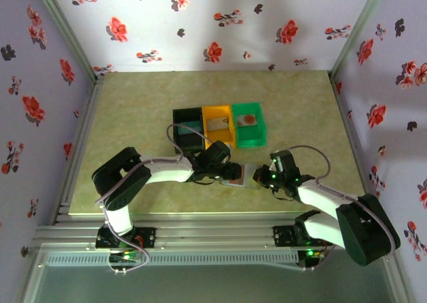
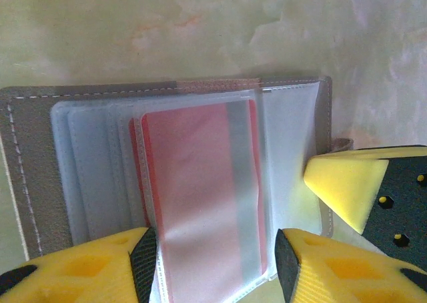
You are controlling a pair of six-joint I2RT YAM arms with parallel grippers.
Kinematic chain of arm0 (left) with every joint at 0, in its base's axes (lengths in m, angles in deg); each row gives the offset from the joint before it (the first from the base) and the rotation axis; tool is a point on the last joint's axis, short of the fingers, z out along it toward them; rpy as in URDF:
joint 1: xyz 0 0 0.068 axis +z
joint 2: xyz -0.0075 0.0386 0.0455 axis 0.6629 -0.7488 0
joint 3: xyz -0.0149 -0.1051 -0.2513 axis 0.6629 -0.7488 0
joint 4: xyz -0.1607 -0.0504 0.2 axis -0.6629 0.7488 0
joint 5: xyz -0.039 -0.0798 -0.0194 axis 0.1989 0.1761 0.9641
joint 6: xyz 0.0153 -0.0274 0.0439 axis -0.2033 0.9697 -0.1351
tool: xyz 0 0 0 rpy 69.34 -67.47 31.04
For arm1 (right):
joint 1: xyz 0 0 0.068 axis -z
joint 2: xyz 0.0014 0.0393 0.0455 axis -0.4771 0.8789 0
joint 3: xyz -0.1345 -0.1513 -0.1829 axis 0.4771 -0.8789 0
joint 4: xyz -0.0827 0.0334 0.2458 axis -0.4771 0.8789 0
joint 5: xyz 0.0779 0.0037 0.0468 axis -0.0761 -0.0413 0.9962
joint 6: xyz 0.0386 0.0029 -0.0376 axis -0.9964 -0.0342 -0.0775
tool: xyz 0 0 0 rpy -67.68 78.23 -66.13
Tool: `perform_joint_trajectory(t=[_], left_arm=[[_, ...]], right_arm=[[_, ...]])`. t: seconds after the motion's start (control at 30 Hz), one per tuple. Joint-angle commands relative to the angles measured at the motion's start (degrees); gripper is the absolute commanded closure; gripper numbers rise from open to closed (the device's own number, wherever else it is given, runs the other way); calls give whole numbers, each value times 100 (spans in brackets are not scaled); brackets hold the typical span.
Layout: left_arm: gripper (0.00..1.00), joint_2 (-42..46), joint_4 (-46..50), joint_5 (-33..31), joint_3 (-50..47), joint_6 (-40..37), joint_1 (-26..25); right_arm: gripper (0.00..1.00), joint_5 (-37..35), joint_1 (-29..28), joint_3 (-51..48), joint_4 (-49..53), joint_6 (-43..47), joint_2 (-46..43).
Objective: Take the credit cards out of the card holder
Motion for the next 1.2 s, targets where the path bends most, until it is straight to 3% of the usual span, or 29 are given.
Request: perform_joint_trajectory(t=[0.0,0.67,1.17], left_arm=[[46,-78,-302,395,188,-148,-166],[47,98,-370,518,423,-53,-199],[47,-303,-353,705,869,38,-296]], right_arm=[[100,-130,-43,-158,229,61,78],[100,-120,-42,-114,405,79,-120],[100,-558,28,140,1804,302,-1582]])
